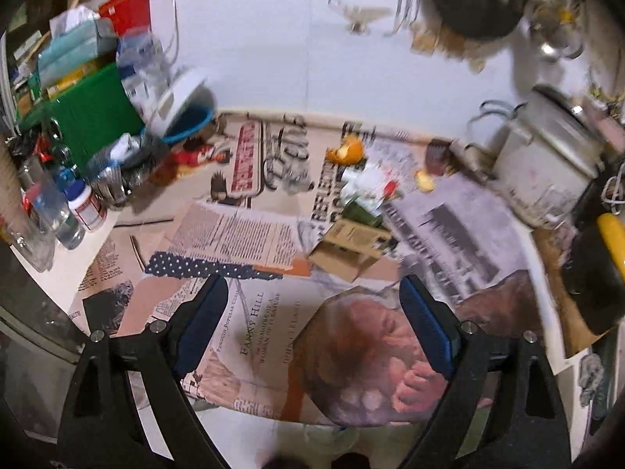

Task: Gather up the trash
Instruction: 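Raise both tools back toward the counter trash, then grasp the cardboard box with the left tool while the right tool grasps the green bottle, then carry the cardboard box and green bottle down over the floor bin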

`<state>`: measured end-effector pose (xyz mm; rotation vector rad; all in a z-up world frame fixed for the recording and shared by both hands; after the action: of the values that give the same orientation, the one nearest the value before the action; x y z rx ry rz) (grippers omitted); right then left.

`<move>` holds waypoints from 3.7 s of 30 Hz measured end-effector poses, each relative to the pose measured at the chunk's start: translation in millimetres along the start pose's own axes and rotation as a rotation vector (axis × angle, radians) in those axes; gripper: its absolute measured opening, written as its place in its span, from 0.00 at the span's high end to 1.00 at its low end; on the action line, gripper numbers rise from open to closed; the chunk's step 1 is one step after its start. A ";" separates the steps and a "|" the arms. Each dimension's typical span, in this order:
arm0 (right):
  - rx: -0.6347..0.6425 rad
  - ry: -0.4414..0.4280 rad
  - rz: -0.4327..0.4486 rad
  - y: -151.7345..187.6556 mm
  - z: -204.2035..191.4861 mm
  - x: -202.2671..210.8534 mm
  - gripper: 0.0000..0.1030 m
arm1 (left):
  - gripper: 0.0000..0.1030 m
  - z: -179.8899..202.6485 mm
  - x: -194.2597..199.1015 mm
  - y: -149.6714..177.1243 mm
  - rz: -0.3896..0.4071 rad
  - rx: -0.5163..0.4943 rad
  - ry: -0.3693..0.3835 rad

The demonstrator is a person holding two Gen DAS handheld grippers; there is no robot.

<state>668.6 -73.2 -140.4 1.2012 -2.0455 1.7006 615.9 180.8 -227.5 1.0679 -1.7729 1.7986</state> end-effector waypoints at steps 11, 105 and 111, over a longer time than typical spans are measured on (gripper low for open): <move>-0.052 0.064 -0.099 -13.1 -10.1 -88.9 0.15 | 0.40 -6.5 -128.1 -4.1 -0.155 -0.059 0.164; -0.134 -0.053 0.003 171.1 -126.2 133.5 0.54 | 1.00 -13.9 209.6 171.6 0.154 -0.166 0.329; -0.144 -0.034 -0.050 199.3 -107.8 117.8 0.54 | 1.00 6.3 180.3 202.1 0.073 -0.149 0.349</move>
<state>419.6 -29.3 -176.1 1.2310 -2.0992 1.4926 354.5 109.6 -228.4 0.5965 -1.7140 1.7369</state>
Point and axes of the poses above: each gripper's, at about its wrist camera, not at the fingertips, and x roughly against the way its jaws point, z to its right, y to its underside, the point moved 9 cm from there along -x, roughly the way its jaws point, and after that the axes turned 13 degrees about -x, right-handed, at the moved point
